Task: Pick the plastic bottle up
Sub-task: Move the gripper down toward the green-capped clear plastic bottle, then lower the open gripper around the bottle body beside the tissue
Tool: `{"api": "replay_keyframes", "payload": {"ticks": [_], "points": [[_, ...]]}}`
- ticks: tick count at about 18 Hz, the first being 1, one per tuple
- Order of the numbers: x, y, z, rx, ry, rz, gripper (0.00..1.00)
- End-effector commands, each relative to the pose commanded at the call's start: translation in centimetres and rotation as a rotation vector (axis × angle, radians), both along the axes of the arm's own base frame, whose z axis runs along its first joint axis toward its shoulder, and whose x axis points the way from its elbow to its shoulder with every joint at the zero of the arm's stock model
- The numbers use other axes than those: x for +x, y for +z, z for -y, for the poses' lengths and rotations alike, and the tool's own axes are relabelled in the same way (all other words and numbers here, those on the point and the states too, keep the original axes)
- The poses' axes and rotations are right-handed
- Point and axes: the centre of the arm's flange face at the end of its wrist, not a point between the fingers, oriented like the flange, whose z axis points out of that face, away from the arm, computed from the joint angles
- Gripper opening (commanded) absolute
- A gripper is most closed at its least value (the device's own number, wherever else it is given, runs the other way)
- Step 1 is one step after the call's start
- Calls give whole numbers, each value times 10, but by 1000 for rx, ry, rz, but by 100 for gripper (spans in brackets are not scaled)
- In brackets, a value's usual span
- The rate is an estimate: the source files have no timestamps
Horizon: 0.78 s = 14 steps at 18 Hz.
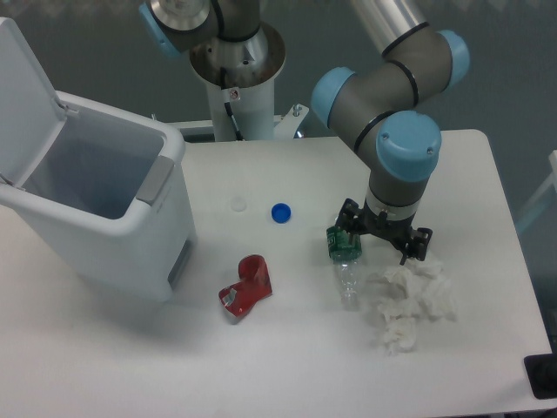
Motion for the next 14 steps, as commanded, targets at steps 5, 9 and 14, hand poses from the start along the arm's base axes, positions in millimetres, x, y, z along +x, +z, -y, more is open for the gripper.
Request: {"api": "replay_keyframes", "payload": {"ticks": [5,9,14], "points": [[5,-16,-11,-1,150,25,100],[0,-37,-40,17,227,10,100],[0,-47,-50,69,207,41,100]]}}
